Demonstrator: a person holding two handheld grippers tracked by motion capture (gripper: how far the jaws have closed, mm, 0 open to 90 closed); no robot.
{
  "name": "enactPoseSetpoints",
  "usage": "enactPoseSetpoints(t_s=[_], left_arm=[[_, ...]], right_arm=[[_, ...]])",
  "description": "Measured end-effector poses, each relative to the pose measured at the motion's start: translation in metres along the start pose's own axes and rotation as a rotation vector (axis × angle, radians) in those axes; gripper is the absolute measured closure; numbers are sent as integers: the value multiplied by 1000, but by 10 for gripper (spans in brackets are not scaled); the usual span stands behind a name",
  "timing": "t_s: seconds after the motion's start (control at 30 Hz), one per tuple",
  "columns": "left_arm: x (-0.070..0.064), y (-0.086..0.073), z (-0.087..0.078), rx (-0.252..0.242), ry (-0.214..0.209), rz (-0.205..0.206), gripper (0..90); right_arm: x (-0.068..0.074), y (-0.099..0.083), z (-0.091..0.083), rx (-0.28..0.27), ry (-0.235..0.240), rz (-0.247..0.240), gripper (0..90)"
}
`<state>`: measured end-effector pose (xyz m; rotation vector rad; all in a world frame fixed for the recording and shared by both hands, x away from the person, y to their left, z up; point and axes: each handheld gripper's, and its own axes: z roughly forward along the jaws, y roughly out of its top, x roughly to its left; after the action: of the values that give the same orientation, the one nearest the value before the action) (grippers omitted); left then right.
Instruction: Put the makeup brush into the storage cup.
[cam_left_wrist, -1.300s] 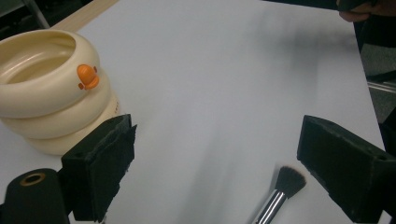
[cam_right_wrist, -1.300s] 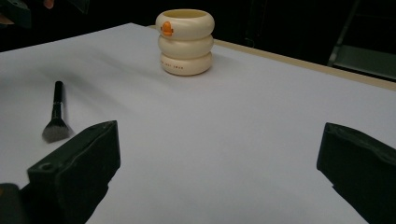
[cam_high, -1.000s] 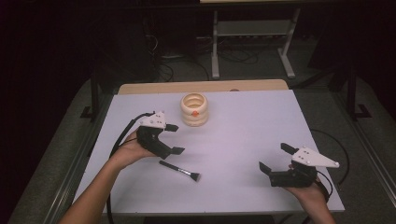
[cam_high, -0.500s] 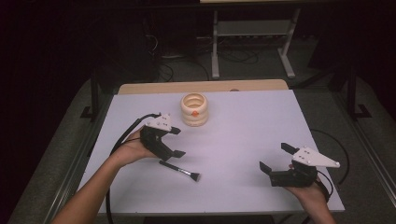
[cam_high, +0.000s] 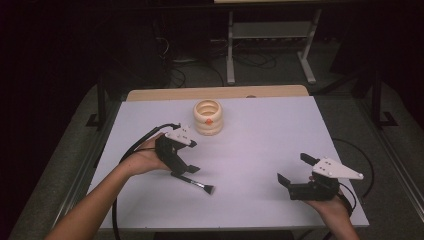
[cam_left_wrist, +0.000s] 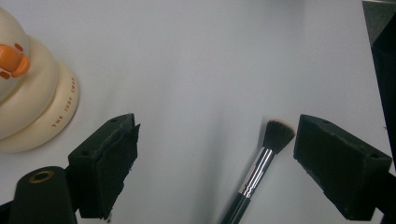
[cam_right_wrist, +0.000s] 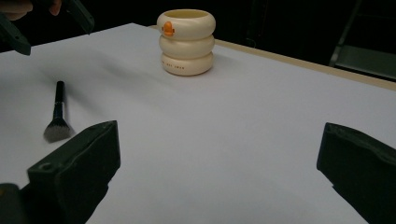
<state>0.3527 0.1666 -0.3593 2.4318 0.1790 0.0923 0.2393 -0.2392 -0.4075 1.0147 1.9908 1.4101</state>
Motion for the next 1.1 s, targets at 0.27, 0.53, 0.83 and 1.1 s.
enactPoseSetpoints(t_s=[0.27, 0.53, 0.83, 1.1], left_arm=[[-1, 1, 4, 42, -14, 25, 136], [0, -2, 9, 88, -42, 43, 182], [1, -6, 13, 131, -85, 63, 272], [1, -6, 19, 169, -115, 89, 333]], right_arm=[[0, 0, -1, 1, 0, 2, 0], [1, -1, 1, 5, 5, 5, 0], [0, -1, 1, 9, 5, 2, 0], [0, -2, 3, 13, 8, -1, 0]])
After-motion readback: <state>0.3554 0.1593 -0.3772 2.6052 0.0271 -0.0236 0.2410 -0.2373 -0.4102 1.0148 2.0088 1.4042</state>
